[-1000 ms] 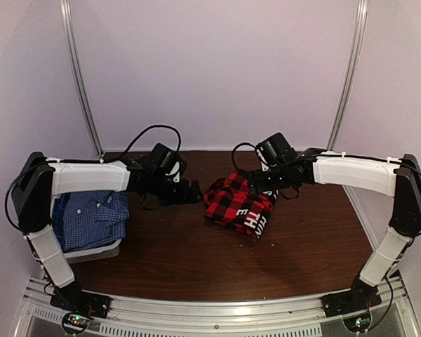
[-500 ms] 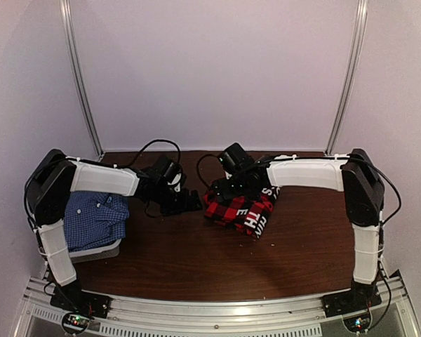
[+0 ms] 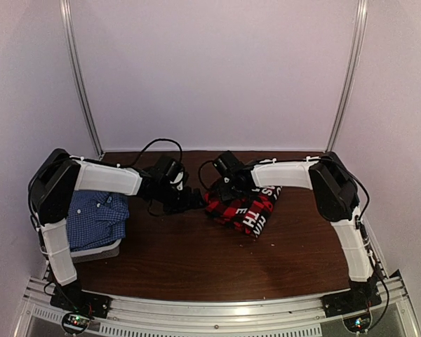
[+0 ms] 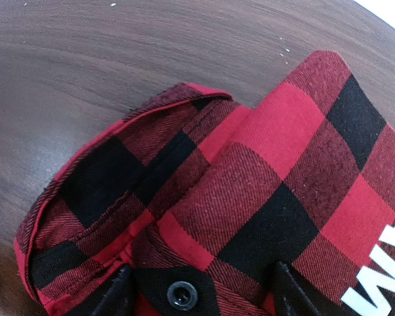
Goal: Fold and stack the long sleeve shirts
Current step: Flatten out the square-folded shirt at the center of the board.
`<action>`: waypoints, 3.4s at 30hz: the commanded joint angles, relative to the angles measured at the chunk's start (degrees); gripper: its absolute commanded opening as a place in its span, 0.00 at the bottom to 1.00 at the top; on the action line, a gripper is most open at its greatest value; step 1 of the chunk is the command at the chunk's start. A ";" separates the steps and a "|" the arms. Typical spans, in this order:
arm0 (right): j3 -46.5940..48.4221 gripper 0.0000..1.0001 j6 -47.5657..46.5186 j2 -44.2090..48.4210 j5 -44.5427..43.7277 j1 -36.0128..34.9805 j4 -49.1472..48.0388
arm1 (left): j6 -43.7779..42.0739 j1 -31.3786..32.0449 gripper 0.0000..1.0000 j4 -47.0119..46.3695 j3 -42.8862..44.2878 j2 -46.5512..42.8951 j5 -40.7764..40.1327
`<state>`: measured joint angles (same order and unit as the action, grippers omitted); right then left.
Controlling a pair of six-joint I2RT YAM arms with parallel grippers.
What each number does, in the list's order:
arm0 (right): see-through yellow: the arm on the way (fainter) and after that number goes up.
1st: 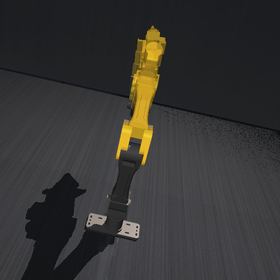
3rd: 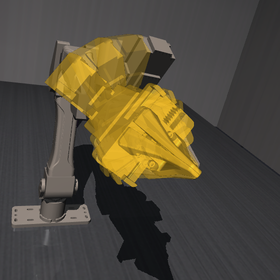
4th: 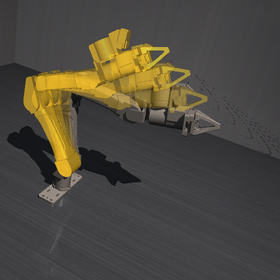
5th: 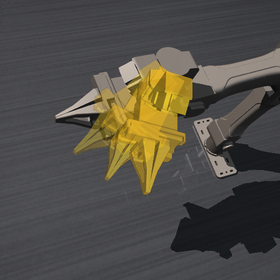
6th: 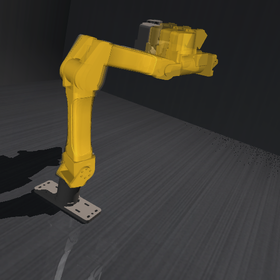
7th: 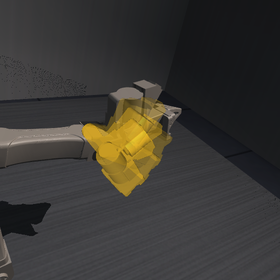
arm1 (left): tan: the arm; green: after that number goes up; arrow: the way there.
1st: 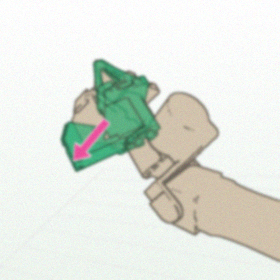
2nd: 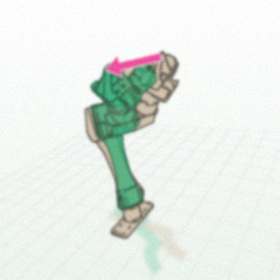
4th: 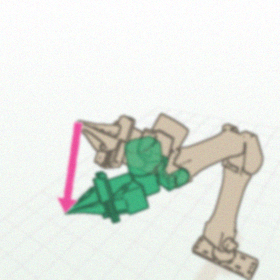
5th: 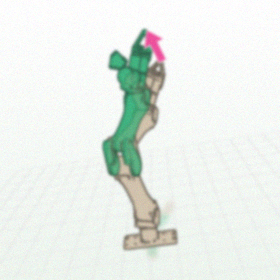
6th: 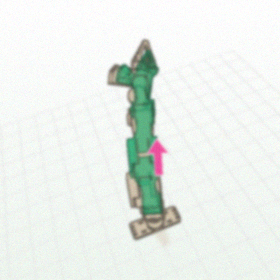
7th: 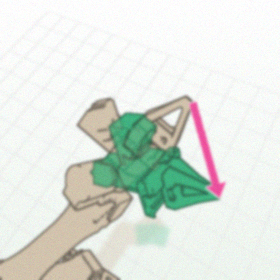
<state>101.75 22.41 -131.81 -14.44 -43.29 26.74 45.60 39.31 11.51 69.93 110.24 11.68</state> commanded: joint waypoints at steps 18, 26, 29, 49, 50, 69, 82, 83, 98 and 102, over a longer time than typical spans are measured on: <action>-3.44 0.08 2.44 10.69 4.11 1.91 -2.89 | 0.80 -0.29 0.90 -2.66 1.52 0.63 1.42; -5.87 0.14 2.65 12.97 6.56 2.40 -4.42 | 0.91 -0.05 0.90 -3.02 2.26 1.51 2.24; -5.64 0.04 2.69 13.22 6.60 2.51 -3.55 | 1.20 0.06 0.89 -3.28 2.76 2.53 2.36; -50.13 0.00 14.17 55.65 -3.17 2.87 -5.65 | 0.68 4.22 0.66 -0.64 13.07 13.18 3.24; -52.53 0.00 15.28 57.28 -3.03 2.93 -5.65 | 0.79 4.61 0.65 -0.24 13.20 13.32 2.92; -62.35 0.75 19.70 73.12 -5.74 2.86 5.73 | -0.85 5.42 0.00 7.83 23.81 18.68 -5.00; -49.22 0.83 6.53 57.88 -3.76 5.32 -0.78 | -14.69 -5.05 0.00 14.22 49.34 31.45 1.05; -47.61 0.84 5.42 55.22 -3.13 5.34 -1.67 | -15.77 -5.45 0.00 15.13 52.78 33.44 2.39; -32.96 0.78 -3.45 24.65 -3.82 6.19 -9.21 | -17.06 -7.76 0.01 17.29 63.40 39.62 5.25; -34.43 0.75 -2.55 23.31 -2.86 4.42 -8.49 | -16.86 -7.76 0.06 17.34 63.44 39.32 5.29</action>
<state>67.57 20.12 -108.16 -17.61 -37.52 18.35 29.43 31.51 29.21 131.68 149.88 15.68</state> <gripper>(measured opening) 0.764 0.029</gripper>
